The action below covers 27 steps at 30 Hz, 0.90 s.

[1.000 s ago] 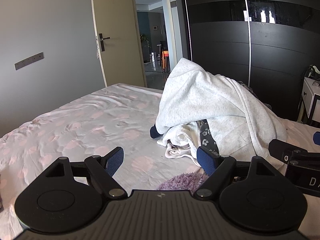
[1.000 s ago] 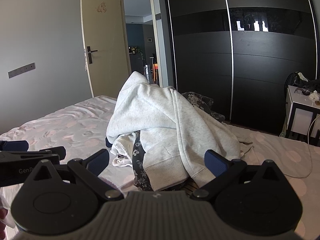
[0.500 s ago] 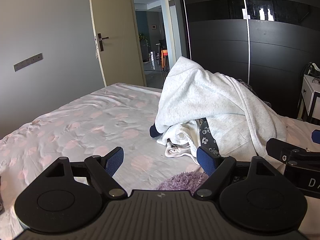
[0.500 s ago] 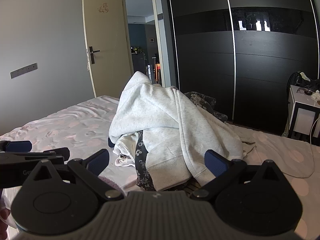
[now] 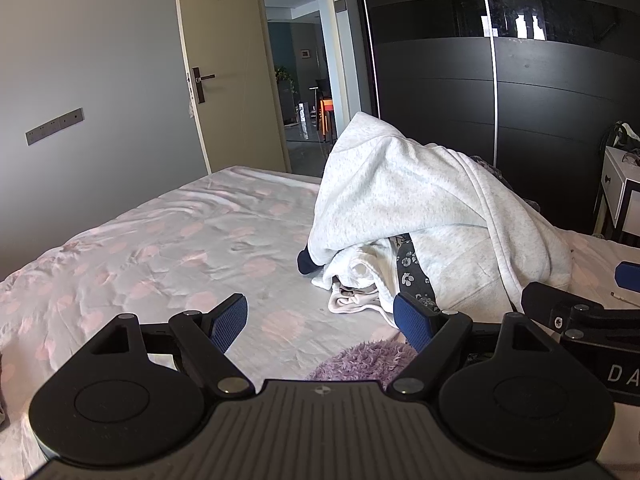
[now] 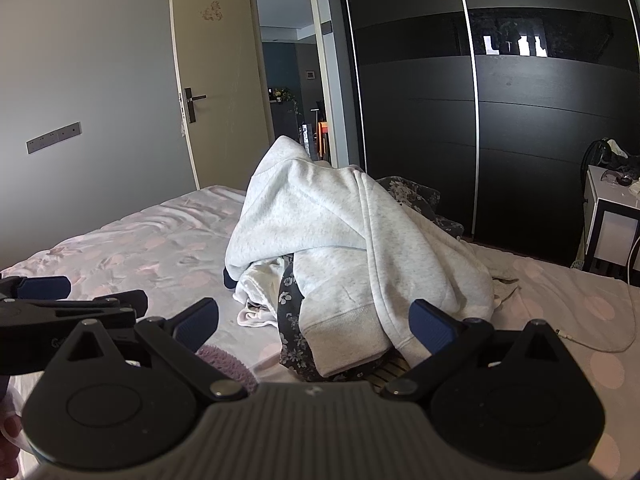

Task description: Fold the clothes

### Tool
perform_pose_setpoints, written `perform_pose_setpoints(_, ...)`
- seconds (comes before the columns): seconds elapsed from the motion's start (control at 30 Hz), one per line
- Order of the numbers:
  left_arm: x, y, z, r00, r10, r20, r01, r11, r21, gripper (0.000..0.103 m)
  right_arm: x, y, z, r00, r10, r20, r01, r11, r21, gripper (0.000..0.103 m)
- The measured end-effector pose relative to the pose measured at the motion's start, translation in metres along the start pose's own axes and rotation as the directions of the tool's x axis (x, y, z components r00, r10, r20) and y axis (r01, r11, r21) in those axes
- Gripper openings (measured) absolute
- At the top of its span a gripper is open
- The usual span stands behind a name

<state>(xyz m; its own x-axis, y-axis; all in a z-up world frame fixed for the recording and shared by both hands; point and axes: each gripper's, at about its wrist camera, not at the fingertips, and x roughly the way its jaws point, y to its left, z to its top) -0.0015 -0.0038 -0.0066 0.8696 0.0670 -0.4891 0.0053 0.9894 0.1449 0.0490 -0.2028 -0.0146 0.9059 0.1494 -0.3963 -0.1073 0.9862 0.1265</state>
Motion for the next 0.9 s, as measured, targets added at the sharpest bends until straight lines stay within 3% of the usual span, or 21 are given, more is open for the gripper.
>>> perform_pose_setpoints(0.9, 0.002, 0.0, -0.0051, 1.0, -0.007, -0.023, 0.006, 1.0, -0.016, 0.08, -0.0029, -0.0052, -0.002, 1.0, 0.003, -0.006, -0.003, 1.0, 0.008, 0.102)
